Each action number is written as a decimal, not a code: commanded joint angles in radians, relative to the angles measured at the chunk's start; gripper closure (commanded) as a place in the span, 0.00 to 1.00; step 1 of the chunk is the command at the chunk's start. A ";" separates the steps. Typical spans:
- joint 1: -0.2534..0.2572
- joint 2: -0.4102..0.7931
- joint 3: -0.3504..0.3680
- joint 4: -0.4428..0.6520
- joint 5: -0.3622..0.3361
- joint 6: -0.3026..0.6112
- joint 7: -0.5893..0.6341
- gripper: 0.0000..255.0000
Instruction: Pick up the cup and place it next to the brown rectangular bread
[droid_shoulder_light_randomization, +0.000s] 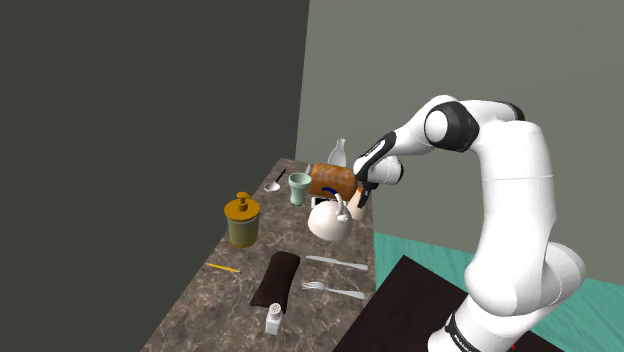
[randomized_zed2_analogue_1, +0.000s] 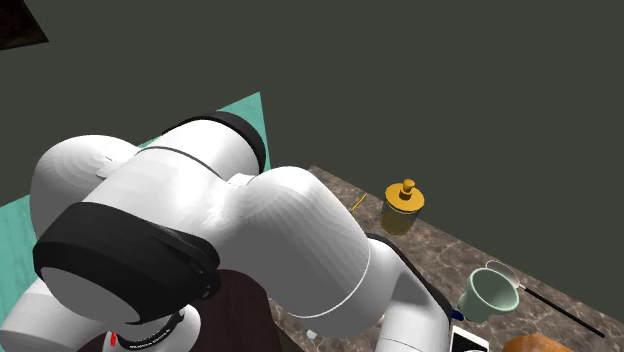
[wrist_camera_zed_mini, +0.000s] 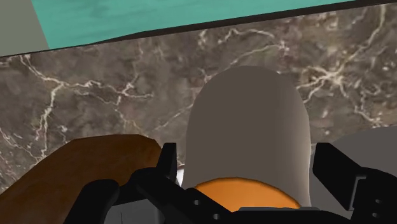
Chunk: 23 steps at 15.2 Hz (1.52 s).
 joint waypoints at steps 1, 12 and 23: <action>-0.006 0.046 0.005 -0.002 0.004 0.003 -0.002 1.00; -0.016 0.026 0.010 -0.034 0.006 0.015 -0.013 0.00; 0.012 -0.070 -0.020 -0.059 -0.025 -0.057 0.019 0.00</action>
